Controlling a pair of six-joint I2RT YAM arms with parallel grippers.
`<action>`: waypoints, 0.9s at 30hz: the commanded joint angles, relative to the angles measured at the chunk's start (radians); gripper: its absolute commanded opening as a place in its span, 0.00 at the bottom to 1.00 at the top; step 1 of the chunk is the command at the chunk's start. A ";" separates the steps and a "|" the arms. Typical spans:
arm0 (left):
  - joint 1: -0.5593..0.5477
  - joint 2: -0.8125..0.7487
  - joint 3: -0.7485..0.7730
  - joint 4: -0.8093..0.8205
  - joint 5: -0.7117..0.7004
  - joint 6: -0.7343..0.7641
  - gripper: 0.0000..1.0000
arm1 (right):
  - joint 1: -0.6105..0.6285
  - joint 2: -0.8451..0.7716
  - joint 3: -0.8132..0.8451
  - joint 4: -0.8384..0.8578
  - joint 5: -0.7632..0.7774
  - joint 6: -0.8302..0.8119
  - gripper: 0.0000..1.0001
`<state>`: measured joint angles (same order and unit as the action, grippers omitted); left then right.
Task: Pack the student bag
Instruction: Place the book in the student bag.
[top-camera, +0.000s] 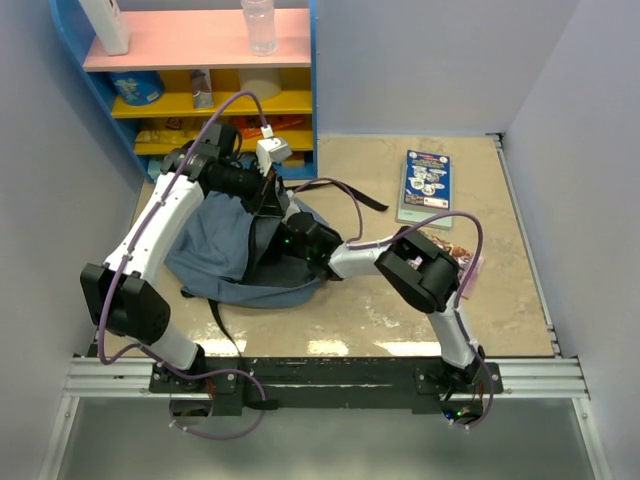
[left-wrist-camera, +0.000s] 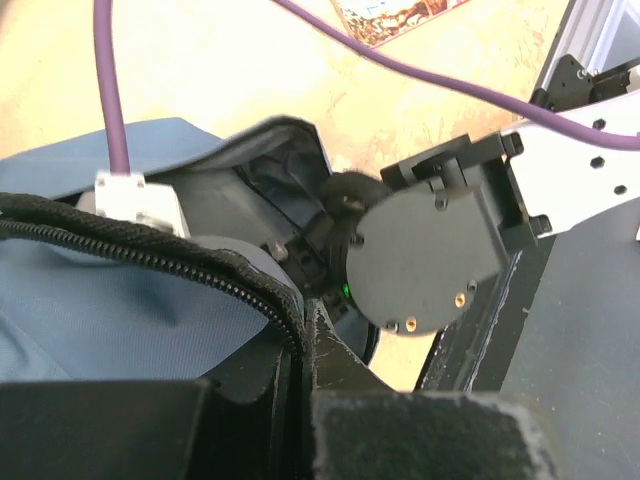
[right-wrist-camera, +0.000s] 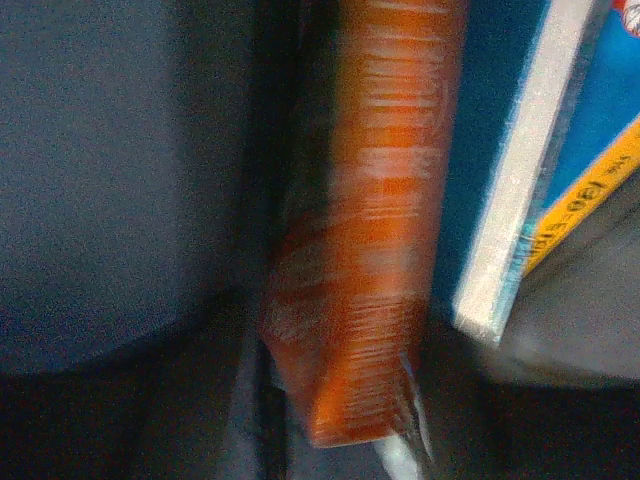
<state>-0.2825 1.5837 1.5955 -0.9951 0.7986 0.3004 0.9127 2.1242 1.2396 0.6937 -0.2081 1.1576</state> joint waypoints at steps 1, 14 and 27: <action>-0.007 -0.060 -0.005 0.009 0.033 0.014 0.00 | 0.020 -0.090 0.000 -0.035 0.079 -0.059 0.87; -0.009 -0.051 -0.037 0.038 0.044 0.013 0.00 | -0.242 -0.601 -0.365 -0.302 0.030 -0.295 0.99; -0.007 -0.048 -0.069 0.058 0.054 0.020 0.00 | -0.955 -0.699 -0.364 -0.569 0.011 -0.460 0.98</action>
<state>-0.2840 1.5551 1.5364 -0.9577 0.8051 0.3073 0.0528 1.3582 0.8108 0.2302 -0.2100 0.7845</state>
